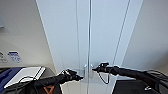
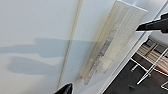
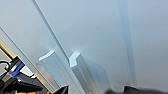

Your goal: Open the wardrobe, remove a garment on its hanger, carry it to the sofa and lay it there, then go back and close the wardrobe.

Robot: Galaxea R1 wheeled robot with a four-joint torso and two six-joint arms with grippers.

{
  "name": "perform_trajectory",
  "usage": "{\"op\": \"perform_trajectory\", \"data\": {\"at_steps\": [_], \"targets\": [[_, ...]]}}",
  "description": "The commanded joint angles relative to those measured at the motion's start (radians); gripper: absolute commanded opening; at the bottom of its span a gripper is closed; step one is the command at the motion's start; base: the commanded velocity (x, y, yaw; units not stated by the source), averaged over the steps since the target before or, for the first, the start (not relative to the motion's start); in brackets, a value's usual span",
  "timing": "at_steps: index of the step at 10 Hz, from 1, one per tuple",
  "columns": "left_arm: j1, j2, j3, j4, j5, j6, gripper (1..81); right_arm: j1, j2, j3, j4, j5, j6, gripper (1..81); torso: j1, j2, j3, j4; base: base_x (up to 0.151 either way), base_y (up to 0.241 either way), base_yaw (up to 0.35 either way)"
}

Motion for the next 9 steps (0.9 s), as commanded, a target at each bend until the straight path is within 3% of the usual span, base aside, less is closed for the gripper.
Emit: {"op": "perform_trajectory", "data": {"at_steps": [1, 3, 9], "targets": [[-0.173, 0.066, -0.088, 0.001, 0.005, 0.003, 81.1, 0.178, 0.059, -0.02, 0.006, 0.003, 0.003, 81.1, 0.0, 0.0, 0.0, 0.0, 0.0, 0.0, 0.0], [-0.174, 0.116, -0.163, 0.002, 0.0, 0.001, 81.1, 0.167, 0.119, -0.029, -0.004, -0.003, 0.003, 81.1, 0.0, 0.0, 0.0, 0.0, 0.0, 0.0, 0.0], [-0.185, 0.224, -0.3, 0.028, -0.026, 0.003, 81.1, 0.147, 0.153, -0.039, -0.003, -0.022, 0.003, 81.1, 0.001, 0.001, 0.0, 0.0, 0.0, 0.0, 0.0]]}}
